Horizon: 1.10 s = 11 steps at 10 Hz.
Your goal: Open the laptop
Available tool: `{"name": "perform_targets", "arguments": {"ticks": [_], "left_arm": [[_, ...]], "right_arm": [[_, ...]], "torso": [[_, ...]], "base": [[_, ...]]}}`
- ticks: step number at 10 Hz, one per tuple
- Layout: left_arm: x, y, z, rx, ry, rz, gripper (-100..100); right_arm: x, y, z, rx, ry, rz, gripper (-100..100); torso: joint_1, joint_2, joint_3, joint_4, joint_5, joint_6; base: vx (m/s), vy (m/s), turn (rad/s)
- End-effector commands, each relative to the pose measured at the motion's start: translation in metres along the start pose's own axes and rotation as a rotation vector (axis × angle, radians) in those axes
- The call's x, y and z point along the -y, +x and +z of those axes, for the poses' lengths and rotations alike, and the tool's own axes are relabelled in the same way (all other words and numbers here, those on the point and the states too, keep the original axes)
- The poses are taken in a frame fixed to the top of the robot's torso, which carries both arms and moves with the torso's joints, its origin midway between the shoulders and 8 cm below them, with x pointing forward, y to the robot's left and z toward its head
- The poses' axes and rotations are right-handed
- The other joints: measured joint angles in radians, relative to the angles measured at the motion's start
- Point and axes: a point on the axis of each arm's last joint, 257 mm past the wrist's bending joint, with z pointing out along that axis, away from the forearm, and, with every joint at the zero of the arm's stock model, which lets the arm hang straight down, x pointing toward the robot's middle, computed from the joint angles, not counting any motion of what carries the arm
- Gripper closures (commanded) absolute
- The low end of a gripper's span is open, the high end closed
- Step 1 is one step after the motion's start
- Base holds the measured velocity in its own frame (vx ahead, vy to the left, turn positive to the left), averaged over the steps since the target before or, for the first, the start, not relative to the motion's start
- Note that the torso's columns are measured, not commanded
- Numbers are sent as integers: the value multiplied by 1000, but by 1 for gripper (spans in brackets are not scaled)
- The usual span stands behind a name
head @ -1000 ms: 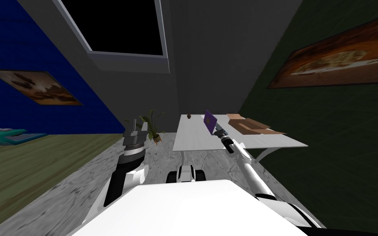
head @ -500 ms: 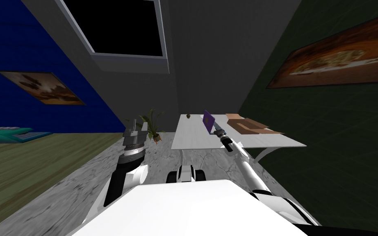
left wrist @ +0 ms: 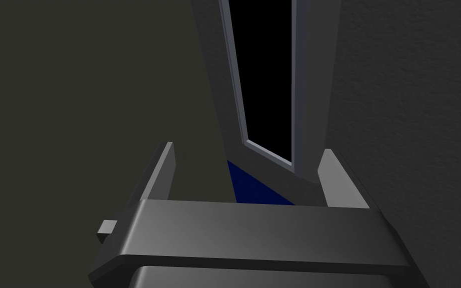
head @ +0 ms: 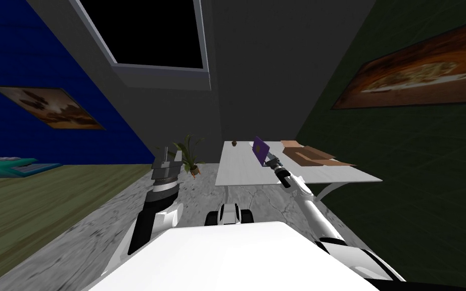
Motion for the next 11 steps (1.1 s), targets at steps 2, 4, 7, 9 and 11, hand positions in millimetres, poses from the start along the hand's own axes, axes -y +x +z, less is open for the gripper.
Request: {"name": "perform_targets", "arguments": {"ticks": [2, 4, 7, 9, 11], "left_arm": [[0, 0, 0, 0, 0, 0, 0], [0, 0, 0, 0, 0, 0, 0], [0, 0, 0, 0, 0, 0, 0], [0, 0, 0, 0, 0, 0, 0], [0, 0, 0, 0, 0, 0, 0]], "right_arm": [[16, -2, -6, -9, -6, -177, -100], [26, -1, -3, -14, 4, -153, -100], [22, 0, 0, -13, 6, -74, 100], [22, 1, 4, -14, 13, 4, 100], [22, 3, 8, -15, 20, 82, 100]], "torso": [[-2, 1, 0, 0, -1, 0], [-2, 1, 1, 0, 0, 0], [-1, 2, 1, 0, 0, 0], [-4, 1, 1, 0, 0, 2], [-1, 0, 0, 0, 0, 2]], "base": [[30, 75, -8], [40, 33, 40], [8, -8, 15], [-41, -81, 42], [-34, -82, 18]]}}
